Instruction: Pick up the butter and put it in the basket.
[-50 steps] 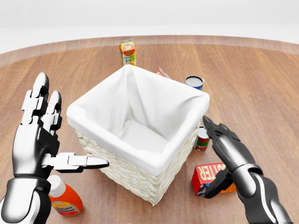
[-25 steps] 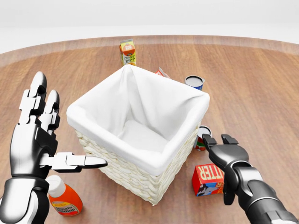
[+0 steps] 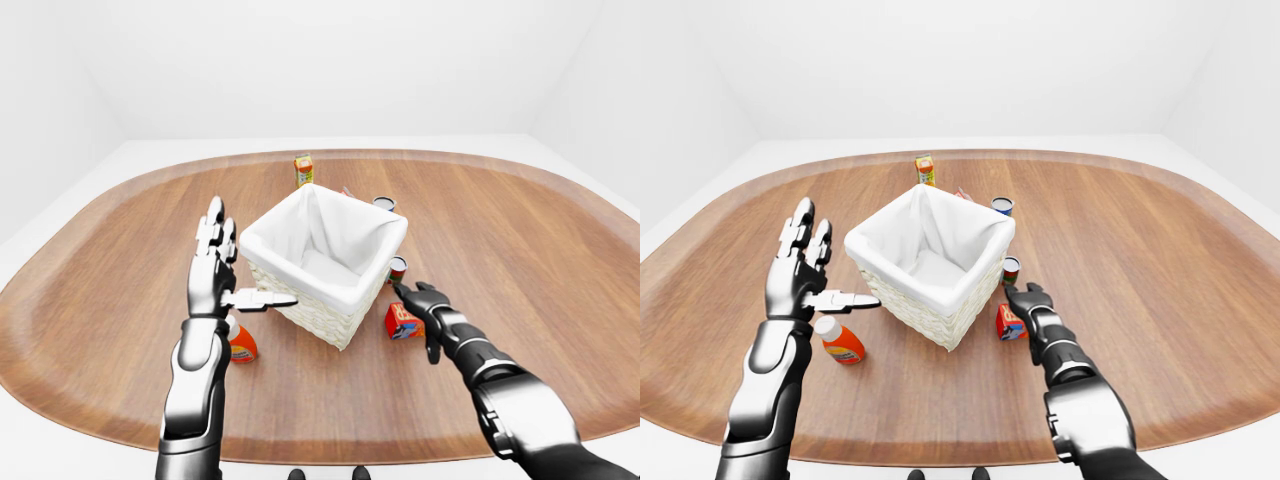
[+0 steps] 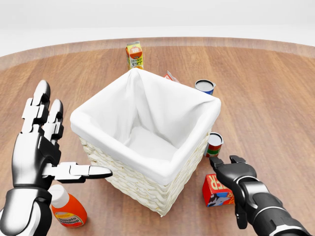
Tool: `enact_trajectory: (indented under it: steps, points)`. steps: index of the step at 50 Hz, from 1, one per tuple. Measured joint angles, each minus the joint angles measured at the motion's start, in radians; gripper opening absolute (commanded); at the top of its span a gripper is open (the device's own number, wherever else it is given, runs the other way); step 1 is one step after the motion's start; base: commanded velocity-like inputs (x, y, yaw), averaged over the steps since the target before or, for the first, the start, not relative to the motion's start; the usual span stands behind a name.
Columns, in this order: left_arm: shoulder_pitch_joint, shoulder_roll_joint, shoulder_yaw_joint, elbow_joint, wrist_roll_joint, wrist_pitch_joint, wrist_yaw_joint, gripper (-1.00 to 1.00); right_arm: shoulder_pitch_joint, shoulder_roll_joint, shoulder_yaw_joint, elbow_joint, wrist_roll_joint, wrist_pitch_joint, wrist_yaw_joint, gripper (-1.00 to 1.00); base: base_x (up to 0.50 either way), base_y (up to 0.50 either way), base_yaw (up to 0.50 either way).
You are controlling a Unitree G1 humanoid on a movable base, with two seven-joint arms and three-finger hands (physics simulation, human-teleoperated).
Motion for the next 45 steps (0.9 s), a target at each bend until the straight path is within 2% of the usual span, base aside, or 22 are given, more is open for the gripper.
enact_trajectory:
  steps: [13, 14, 17, 18, 21, 24, 45]
  points:
    - [0.005, 0.003, 0.006, 0.015, 0.003, 0.0, -0.002, 1.0, -0.009, 0.023, -0.014, 0.029, -0.005, 0.0, 0.043, 1.0, 0.0, 0.0, 0.0]
    - [0.006, 0.003, 0.007, 0.016, 0.003, 0.0, -0.002, 1.0, -0.01, 0.024, -0.017, 0.03, -0.006, 0.0, 0.046, 0.8, 0.0, 0.0, 0.0]
    - [0.008, 0.004, 0.009, 0.02, 0.003, 0.0, -0.002, 1.0, -0.023, 0.025, -0.033, 0.027, -0.01, 0.0, 0.05, 0.48, 0.0, 0.0, 0.0]
    - [0.009, 0.005, 0.01, 0.021, 0.003, 0.0, -0.002, 1.0, -0.029, 0.024, -0.035, 0.026, -0.015, 0.0, 0.051, 0.09, 0.0, 0.0, 0.0]
    - [0.011, 0.006, 0.013, 0.026, 0.003, 0.0, -0.003, 1.0, -0.049, 0.024, -0.039, 0.025, -0.026, 0.0, 0.056, -0.36, 0.0, 0.0, 0.0]
    - [0.014, 0.007, 0.016, 0.029, 0.004, 0.0, -0.004, 1.0, -0.05, 0.028, -0.036, 0.031, -0.029, 0.0, 0.067, -1.0, 0.0, 0.0, 0.0]
    - [0.058, 0.01, 0.04, 0.025, 0.012, 0.0, -0.008, 1.0, -0.031, 0.056, -0.051, 0.072, -0.095, 0.0, 0.049, -1.0, 0.0, 0.0, 0.0]
